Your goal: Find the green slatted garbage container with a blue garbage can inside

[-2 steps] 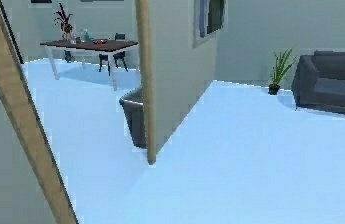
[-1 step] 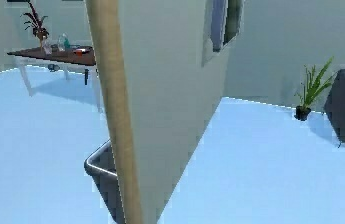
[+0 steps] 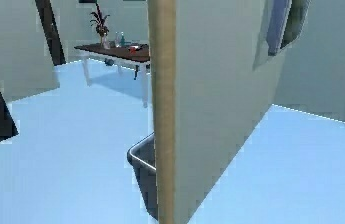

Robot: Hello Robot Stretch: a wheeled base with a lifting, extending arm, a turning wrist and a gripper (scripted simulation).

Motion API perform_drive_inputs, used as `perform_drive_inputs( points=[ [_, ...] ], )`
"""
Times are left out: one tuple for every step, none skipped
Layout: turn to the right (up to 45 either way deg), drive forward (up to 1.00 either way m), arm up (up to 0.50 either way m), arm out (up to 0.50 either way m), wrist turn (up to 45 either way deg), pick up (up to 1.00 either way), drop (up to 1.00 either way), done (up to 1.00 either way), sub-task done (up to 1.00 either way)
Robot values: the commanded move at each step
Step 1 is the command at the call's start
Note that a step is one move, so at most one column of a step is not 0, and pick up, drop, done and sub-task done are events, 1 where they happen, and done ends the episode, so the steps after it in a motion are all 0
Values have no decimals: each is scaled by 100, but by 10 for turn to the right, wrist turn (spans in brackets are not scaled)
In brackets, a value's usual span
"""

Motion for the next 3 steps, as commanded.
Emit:
perform_drive_inputs(
  points=[
    [0, 35, 0, 0, 0, 0, 0, 0, 0],
    [-450, 0, 0, 0, 0, 0, 0, 0, 0],
    [-60, 0, 0, 0, 0, 0, 0, 0, 0]
  ],
)
